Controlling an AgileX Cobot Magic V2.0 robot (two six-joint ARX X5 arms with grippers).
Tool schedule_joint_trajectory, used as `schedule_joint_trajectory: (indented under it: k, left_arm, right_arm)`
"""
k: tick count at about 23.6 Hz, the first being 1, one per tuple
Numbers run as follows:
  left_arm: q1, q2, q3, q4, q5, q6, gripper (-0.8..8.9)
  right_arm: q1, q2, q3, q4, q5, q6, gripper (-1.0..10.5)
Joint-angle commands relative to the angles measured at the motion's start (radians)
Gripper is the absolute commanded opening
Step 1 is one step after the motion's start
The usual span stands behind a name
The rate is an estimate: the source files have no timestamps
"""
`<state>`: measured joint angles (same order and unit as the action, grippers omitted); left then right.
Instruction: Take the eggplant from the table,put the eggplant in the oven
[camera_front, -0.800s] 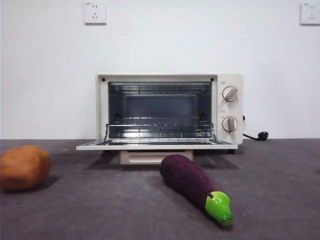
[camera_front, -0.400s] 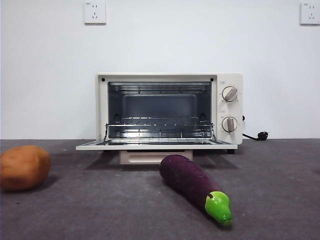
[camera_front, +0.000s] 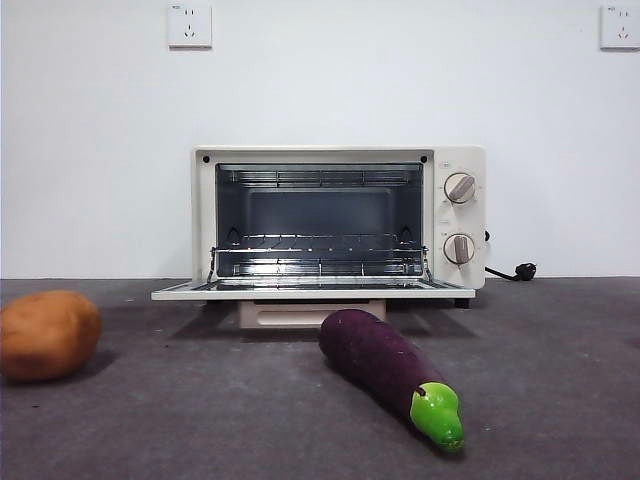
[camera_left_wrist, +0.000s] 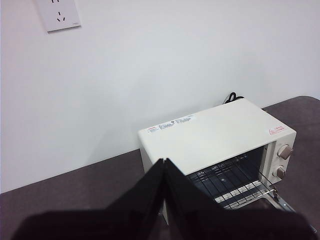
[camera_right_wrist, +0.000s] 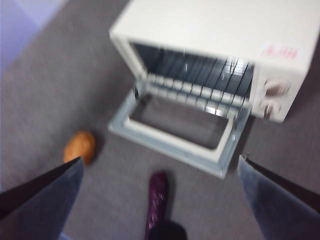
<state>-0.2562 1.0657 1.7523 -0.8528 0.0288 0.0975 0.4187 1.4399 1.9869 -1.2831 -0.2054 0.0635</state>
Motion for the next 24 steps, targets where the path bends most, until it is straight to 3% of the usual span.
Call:
schedule_joint_trajectory:
  k: [1,8,13,24]
  left_arm:
    - [0.003,-0.003,-0.008,0.005,-0.003,0.019,-0.06]
    - [0.003,-0.003,-0.008,0.003,-0.003,0.019,-0.06]
    - [0.002,-0.003,-0.008,-0.001,-0.003,0.029,-0.06]
    - [0.002,0.006,-0.008,-0.008,-0.003,0.031,-0.06]
  right_arm:
    - [0.042,0.056,-0.008,-0.032,0.03,-0.021,6.9]
    - [0.139,0.175,-0.052,-0.09,0.084,-0.032,6.9]
    - [0.189,0.213,-0.184,-0.072,0.115,-0.042,6.9]
    - [0.312,0.212,-0.684,0.287,0.105,0.071,6.9]
